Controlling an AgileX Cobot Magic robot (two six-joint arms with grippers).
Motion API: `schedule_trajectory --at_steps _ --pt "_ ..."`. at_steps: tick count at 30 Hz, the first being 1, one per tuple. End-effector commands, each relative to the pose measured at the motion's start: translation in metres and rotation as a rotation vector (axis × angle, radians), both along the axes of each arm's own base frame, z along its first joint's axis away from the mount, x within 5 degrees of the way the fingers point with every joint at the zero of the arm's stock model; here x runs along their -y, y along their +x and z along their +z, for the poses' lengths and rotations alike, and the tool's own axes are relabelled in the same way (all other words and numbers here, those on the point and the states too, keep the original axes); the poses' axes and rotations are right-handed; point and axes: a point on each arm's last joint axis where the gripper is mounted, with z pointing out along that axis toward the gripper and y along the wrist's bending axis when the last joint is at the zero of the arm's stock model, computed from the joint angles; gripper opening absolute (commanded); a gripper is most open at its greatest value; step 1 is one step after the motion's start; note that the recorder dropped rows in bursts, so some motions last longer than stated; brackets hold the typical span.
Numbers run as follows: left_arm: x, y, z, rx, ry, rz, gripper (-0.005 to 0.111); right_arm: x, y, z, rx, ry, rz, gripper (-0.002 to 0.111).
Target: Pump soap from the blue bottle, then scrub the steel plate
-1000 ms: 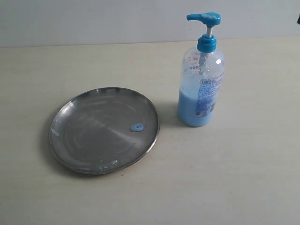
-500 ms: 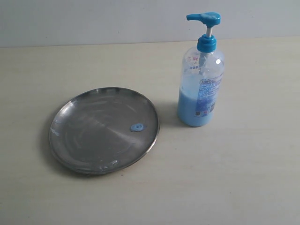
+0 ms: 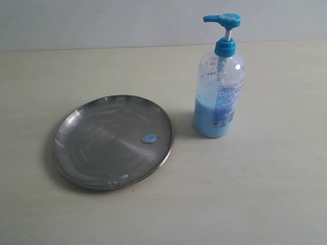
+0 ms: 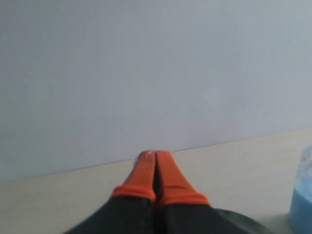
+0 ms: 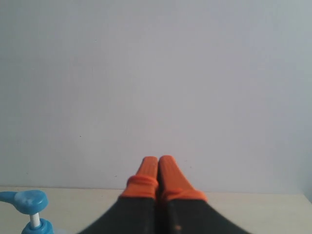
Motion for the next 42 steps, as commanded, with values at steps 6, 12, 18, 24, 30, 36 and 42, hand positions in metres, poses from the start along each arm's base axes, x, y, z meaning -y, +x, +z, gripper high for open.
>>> schedule_trajectory --at_steps 6,12,18,24,30,36,42 --pt "-0.012 -0.029 -0.006 -0.024 -0.050 0.121 0.000 0.001 -0.001 0.002 0.008 0.009 -0.001 0.000" --pt "-0.013 -0.064 -0.007 0.087 -0.043 0.107 0.000 0.001 -0.001 0.002 0.006 0.011 0.000 0.000" --pt "-0.019 -0.071 -0.007 0.155 0.104 0.175 0.000 0.001 -0.001 0.002 0.006 0.011 0.000 0.000" --pt "-0.020 -0.071 -0.007 0.155 0.105 0.176 0.000 0.001 -0.001 0.002 0.006 0.011 0.000 0.000" --pt "-0.018 -0.071 -0.006 0.160 0.081 0.165 0.000 0.001 -0.001 0.002 0.006 0.011 0.000 0.000" --pt "-0.018 -0.071 -0.006 0.159 0.069 0.158 0.000 0.001 -0.001 0.002 0.006 0.011 0.000 0.000" --pt "-0.018 -0.071 -0.006 0.159 0.069 0.158 0.000 0.001 -0.001 0.002 0.006 0.011 0.000 0.000"
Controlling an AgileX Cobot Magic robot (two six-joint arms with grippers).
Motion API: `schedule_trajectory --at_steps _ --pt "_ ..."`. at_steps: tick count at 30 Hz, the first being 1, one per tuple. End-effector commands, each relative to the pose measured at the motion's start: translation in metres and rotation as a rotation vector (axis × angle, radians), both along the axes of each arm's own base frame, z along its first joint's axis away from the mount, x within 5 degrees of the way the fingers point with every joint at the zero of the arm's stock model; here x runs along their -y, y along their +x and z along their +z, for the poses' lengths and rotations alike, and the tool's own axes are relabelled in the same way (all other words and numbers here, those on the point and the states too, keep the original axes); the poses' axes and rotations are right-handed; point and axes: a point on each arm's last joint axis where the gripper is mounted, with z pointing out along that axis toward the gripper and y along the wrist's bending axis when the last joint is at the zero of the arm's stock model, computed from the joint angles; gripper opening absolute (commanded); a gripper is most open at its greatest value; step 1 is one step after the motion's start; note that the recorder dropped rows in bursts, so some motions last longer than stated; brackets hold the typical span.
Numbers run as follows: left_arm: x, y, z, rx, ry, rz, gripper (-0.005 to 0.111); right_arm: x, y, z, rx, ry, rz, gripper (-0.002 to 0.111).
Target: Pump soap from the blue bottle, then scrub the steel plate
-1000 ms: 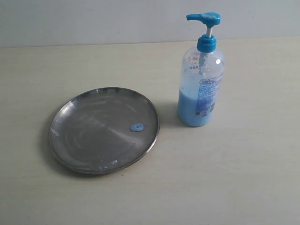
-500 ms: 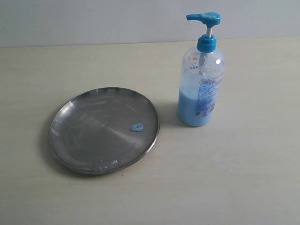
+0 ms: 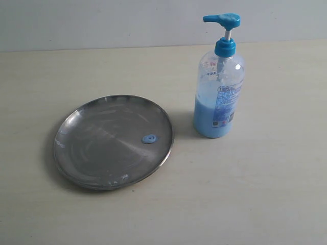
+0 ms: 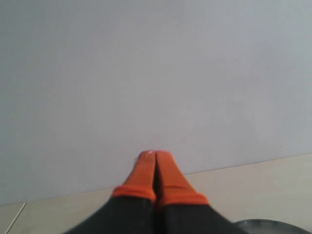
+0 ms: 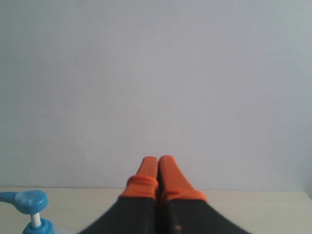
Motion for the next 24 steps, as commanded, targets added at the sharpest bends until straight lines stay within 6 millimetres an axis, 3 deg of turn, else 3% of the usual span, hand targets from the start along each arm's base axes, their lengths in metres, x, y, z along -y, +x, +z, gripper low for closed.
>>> schedule_trajectory --at_steps 1,8,19,24 --pt "0.000 0.000 0.000 0.012 -0.013 -0.003 0.000 0.001 -0.001 0.002 0.011 0.001 0.002 0.000" --pt "0.000 0.001 0.009 0.093 -0.053 -0.008 0.000 0.001 -0.001 0.002 0.011 0.001 0.002 0.000" --pt "0.012 0.052 0.007 -0.128 -0.255 -0.104 0.000 0.001 -0.001 0.002 0.011 0.001 0.002 0.000" --pt "0.015 0.066 0.010 -0.184 -0.188 -0.111 0.000 0.000 -0.001 0.002 0.012 -0.001 0.006 0.000"
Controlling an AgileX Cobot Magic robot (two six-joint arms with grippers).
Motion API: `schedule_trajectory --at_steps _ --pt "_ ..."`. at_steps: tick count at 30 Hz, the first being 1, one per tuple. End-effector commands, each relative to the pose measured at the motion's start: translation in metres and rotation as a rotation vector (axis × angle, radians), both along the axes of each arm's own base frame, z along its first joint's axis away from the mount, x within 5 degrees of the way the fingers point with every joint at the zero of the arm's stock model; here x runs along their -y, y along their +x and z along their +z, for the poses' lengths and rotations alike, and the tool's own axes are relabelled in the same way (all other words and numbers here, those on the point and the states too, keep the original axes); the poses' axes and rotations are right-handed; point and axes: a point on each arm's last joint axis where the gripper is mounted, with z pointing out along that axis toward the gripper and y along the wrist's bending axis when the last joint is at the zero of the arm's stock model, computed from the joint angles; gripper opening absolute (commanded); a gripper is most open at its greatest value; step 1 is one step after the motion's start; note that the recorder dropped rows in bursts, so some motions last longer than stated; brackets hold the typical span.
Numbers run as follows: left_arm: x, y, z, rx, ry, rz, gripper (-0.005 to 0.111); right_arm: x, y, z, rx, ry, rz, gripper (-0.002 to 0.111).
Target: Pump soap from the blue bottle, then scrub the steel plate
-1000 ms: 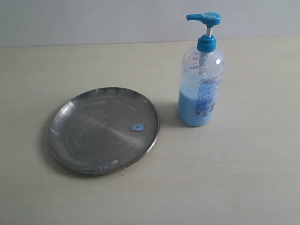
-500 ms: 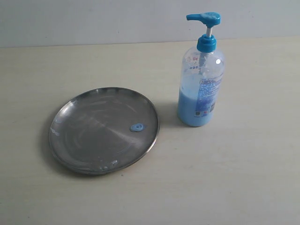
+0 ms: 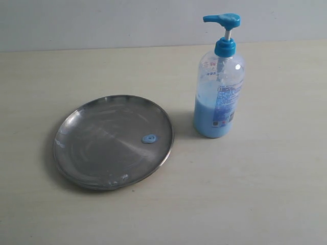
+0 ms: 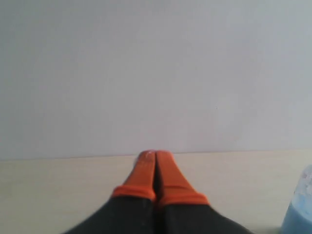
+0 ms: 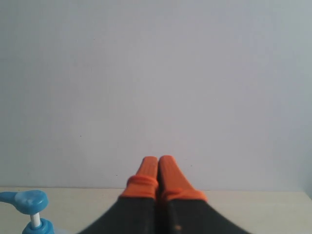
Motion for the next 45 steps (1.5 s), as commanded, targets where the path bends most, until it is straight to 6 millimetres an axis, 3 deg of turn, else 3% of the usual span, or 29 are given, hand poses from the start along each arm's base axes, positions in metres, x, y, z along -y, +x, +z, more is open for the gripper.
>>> schedule_trajectory --at_steps 1,11,19,23,26,30,35,37,45 --pt "0.002 0.010 0.007 -0.026 0.002 -0.017 0.000 -0.001 -0.001 0.002 0.012 -0.001 0.020 0.000" --pt "0.003 0.011 0.019 -0.001 0.016 -0.025 0.000 -0.001 -0.002 0.002 -0.001 0.088 0.026 0.000" --pt "0.007 0.010 0.018 -0.035 -0.044 -0.064 0.000 0.003 -0.002 -0.007 -0.117 0.739 -0.046 0.000" --pt "0.005 0.011 0.021 -0.001 -0.052 -0.043 0.000 -0.004 -0.002 -0.006 -0.147 0.930 0.014 0.000" --pt "0.002 0.012 0.026 0.052 -0.065 -0.010 0.000 -0.015 0.001 -0.005 -0.152 0.814 0.116 0.000" --pt "0.001 0.012 0.027 0.066 -0.071 -0.003 0.000 -0.040 0.004 -0.001 -0.071 0.357 0.352 0.000" --pt "0.003 0.014 0.020 0.067 -0.069 -0.028 0.000 -0.064 0.021 -0.022 -0.151 0.111 0.448 0.000" --pt "0.003 0.015 0.017 0.073 -0.068 -0.029 0.000 -0.068 0.028 -0.030 -0.196 0.134 0.426 0.000" --pt "0.003 0.015 0.018 0.089 -0.070 -0.027 0.000 -0.066 0.043 -0.043 -0.345 0.600 0.234 0.000"
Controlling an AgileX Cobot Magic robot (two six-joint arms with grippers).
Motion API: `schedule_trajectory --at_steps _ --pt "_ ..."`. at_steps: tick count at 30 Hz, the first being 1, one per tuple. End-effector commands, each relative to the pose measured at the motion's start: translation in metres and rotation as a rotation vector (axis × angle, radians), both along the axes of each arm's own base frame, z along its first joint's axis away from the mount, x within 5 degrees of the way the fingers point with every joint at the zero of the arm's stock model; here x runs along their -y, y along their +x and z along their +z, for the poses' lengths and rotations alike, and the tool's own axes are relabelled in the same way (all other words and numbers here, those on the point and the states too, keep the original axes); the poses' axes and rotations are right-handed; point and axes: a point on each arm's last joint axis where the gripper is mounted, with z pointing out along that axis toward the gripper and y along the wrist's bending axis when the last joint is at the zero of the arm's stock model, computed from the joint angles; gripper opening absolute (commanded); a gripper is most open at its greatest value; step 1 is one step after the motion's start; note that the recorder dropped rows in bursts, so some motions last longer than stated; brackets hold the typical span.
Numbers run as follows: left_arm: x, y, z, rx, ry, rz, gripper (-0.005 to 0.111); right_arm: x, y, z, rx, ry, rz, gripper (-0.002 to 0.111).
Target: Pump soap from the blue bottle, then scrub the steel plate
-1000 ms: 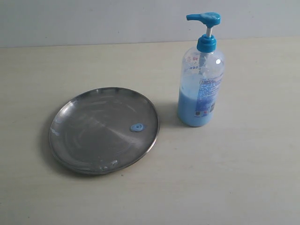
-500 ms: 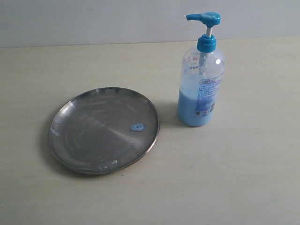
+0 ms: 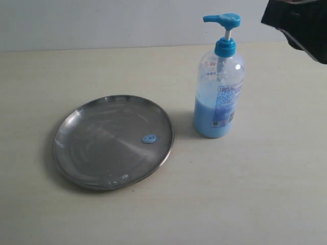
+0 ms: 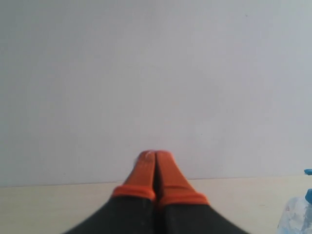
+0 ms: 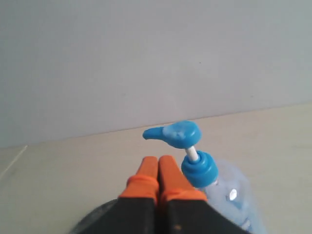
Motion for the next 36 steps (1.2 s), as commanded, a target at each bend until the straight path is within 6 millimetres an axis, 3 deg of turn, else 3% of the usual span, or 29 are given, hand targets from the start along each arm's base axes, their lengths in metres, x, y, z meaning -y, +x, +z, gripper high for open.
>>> schedule_trajectory --at_steps 1,5,10,15,18,21,24,28,33,36 --pt "-0.001 0.001 0.001 0.019 -0.011 0.010 0.000 0.002 0.003 -0.001 -0.118 0.247 -0.099 0.000" --pt "-0.002 0.001 0.002 0.030 -0.014 0.018 0.000 0.002 0.003 -0.001 -0.153 0.337 -0.121 0.000" --pt "-0.002 0.001 0.003 0.035 -0.015 0.020 0.000 0.003 0.003 0.005 -0.090 0.281 -0.105 0.000" --pt "-0.002 0.002 0.003 0.033 -0.015 0.020 0.000 -0.011 -0.002 0.049 0.279 -0.137 0.141 0.000" --pt "0.000 0.007 -0.001 -0.007 -0.017 0.008 0.000 -0.016 -0.005 0.083 0.399 -0.220 0.215 0.000" --pt "0.004 0.018 -0.010 -0.103 0.007 -0.020 0.000 -0.015 -0.006 0.105 0.472 -0.312 0.245 0.000" --pt "0.007 0.033 -0.018 -0.181 0.015 -0.026 0.000 -0.002 -0.002 0.123 0.495 -0.334 0.191 0.000" --pt "0.010 0.050 -0.022 -0.240 0.043 -0.030 0.000 0.034 0.000 0.138 0.527 -0.397 0.021 0.000" --pt "0.014 0.070 -0.018 -0.291 0.049 -0.042 0.000 0.073 0.010 0.122 0.327 -0.563 -0.135 0.000" --pt "0.033 0.085 -0.019 -0.314 0.087 -0.131 0.000 0.094 0.011 0.113 0.177 -0.614 -0.303 0.000"
